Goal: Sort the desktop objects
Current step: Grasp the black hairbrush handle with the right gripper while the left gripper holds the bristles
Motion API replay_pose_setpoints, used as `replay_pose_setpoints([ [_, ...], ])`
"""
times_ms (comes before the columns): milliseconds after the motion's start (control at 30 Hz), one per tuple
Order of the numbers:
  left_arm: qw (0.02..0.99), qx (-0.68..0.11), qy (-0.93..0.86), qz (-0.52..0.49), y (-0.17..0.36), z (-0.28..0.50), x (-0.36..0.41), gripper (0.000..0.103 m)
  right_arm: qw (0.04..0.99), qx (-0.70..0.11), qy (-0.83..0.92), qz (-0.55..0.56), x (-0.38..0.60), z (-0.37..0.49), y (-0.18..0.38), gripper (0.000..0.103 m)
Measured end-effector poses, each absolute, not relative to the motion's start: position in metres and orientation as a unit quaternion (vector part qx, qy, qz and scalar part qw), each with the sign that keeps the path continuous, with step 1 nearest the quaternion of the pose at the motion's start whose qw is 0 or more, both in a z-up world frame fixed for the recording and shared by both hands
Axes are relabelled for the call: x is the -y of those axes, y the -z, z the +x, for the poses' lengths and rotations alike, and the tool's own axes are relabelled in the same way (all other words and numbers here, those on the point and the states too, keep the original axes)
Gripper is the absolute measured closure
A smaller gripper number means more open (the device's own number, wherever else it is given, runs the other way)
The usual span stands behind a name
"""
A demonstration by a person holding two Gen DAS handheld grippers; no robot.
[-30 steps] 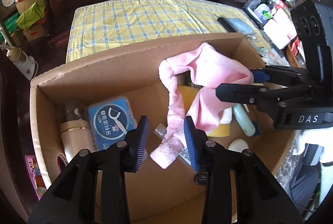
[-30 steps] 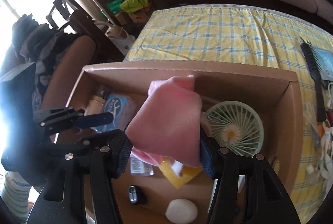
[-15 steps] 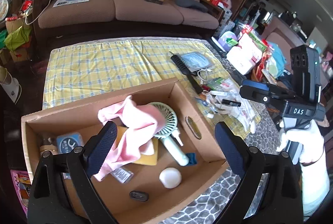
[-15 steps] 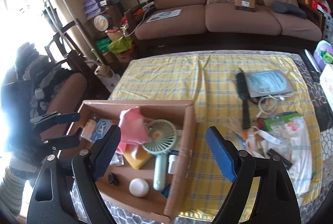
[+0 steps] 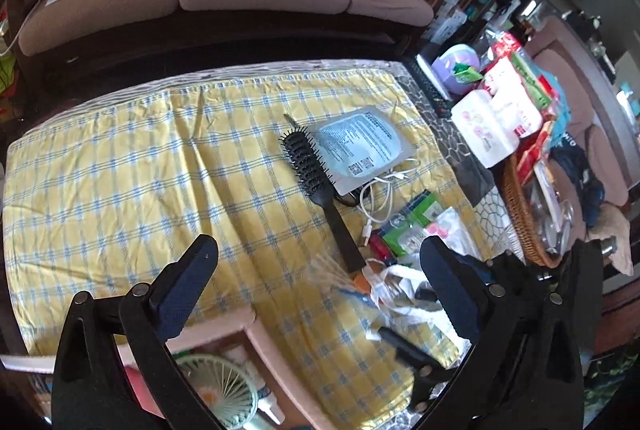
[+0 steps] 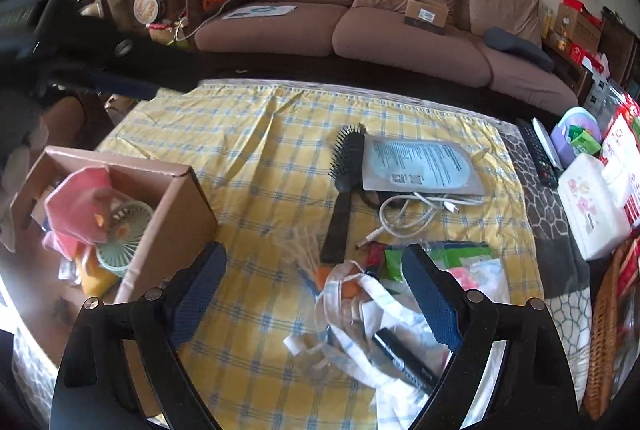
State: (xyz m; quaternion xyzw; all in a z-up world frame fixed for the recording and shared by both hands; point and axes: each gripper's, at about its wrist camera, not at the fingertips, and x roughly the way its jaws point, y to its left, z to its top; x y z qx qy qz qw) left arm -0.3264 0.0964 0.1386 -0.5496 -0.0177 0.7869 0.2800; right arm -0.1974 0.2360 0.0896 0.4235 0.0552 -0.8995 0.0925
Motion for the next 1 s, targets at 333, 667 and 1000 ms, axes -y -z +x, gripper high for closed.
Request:
replay_pose_setpoints([
  [333,0.232,-0.013,-0.727,-0.646,-0.021,-0.423,-0.175,0.009,0.111,-0.001,0.875,0.471,-0.257,-0.259,-0.021,0.030],
  [667,0.240,-0.036,-0.726,-0.643,0.000,-0.424,-0.194,0.061,0.141,-0.003,0.866,0.479,-0.253,-0.270,-0.001,0.050],
  [1000,0.271,0.019,-0.755,-0.597,-0.069,-0.390,-0.166,0.068,0.159,0.039,0.866,0.472,-0.260,-0.260,-0.021,0.077],
])
